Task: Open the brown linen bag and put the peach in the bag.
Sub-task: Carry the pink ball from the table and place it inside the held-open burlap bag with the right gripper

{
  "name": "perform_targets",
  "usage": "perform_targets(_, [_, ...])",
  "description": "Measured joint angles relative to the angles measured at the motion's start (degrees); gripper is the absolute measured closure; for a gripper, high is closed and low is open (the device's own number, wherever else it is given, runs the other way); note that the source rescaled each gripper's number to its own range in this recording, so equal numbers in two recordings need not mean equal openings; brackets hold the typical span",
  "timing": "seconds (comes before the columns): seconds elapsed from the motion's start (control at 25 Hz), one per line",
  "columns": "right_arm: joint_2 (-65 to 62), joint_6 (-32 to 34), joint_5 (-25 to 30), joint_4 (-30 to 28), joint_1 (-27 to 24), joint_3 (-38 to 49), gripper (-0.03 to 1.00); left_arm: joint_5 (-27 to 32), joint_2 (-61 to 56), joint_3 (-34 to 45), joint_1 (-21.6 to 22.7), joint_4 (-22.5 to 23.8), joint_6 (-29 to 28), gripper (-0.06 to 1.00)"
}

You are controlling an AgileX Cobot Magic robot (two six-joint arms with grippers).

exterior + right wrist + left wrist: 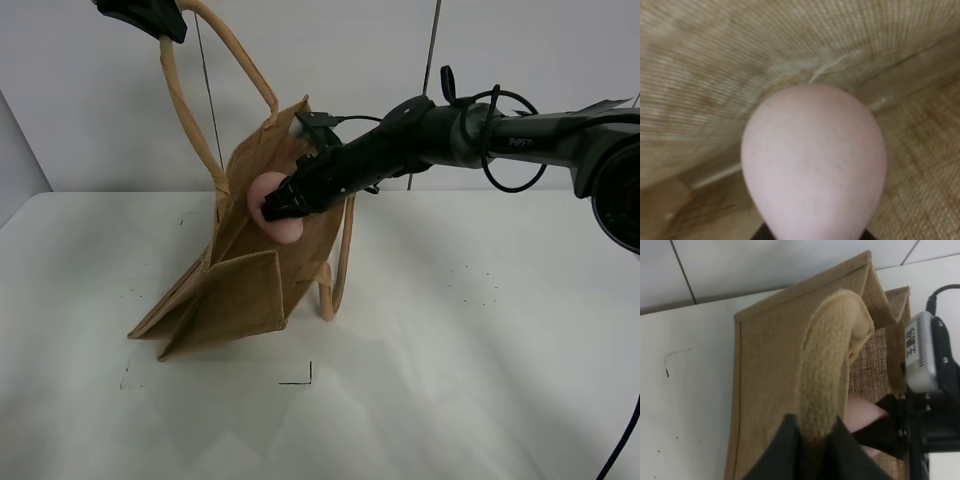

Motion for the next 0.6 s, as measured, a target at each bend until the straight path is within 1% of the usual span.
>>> perform_targets(0.16, [1.2,-4.4,-5.4,0.3,1.8,0.0,0.97,0.0,0.0,0.0,0.0,0.0,0.0,0.94])
perform_targets(0.28, [2.4,-5.2,-9.5,0.5,3.8,0.0,0.97,0.0,0.0,0.0,0.0,0.0,0.0,0.94])
perform_targets(0.4, [3.2,-5.2,-11.0,0.2,5.4,0.0,0.97,0.0,0.0,0.0,0.0,0.0,0.0,0.94])
perform_targets(0.44, [3.2,-5.2,-11.0,0.1,5.5,0.0,0.95,0.0,0.0,0.0,0.0,0.0,0.0,0.94])
perform_targets(0.48, [3.2,-5.2,-11.1,0.0,5.8,0.0,0.89,0.0,0.0,0.0,0.0,0.0,0.0,0.94])
perform_targets(0.52, [3.2,-5.2,-11.2,0.0,5.8,0.0,0.78,0.0,0.0,0.0,0.0,0.0,0.0,0.94])
perform_targets(0.56, [3.2,-4.9,-11.2,0.0,5.8,0.0,0.65,0.0,0.0,0.0,0.0,0.0,0.0,0.94])
perform_targets(0.6, [3.2,-4.5,-11.3,0.0,5.8,0.0,0.46,0.0,0.0,0.0,0.0,0.0,0.0,0.94])
